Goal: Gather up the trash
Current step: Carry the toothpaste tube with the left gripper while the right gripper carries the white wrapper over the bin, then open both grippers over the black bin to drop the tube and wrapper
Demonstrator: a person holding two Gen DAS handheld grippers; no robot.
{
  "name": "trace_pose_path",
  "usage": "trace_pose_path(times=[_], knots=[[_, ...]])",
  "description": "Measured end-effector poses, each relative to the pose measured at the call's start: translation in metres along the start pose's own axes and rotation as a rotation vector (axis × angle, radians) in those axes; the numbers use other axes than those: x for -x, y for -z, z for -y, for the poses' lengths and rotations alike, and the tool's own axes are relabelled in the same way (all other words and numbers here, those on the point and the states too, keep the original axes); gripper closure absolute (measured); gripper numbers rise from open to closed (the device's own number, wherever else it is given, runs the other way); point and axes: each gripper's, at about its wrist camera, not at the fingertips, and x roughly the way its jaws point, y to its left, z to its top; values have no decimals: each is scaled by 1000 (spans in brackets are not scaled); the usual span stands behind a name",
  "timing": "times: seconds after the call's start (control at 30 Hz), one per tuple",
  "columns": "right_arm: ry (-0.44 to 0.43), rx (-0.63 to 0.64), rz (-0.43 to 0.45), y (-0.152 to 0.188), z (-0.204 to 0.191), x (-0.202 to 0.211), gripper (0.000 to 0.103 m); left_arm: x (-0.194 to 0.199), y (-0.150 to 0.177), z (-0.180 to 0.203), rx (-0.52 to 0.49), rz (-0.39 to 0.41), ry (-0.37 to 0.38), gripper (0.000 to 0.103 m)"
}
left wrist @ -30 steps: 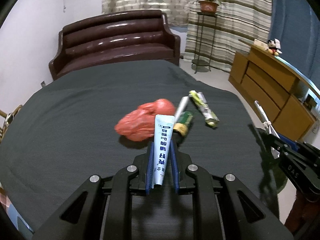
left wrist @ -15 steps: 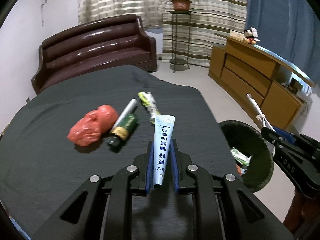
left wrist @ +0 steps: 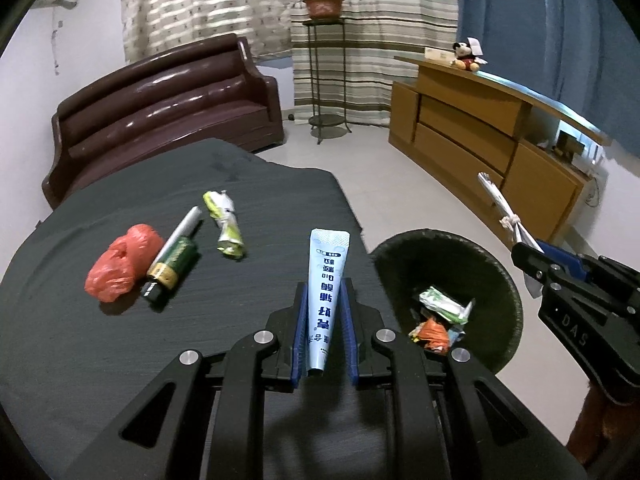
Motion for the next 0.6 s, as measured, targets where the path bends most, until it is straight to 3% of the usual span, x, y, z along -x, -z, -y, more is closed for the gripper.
trace_pose_path(times=[0.6], knots=[[32,-54,-14,5,30,-9,84,-21,-6,45,-61,-14,36,86]])
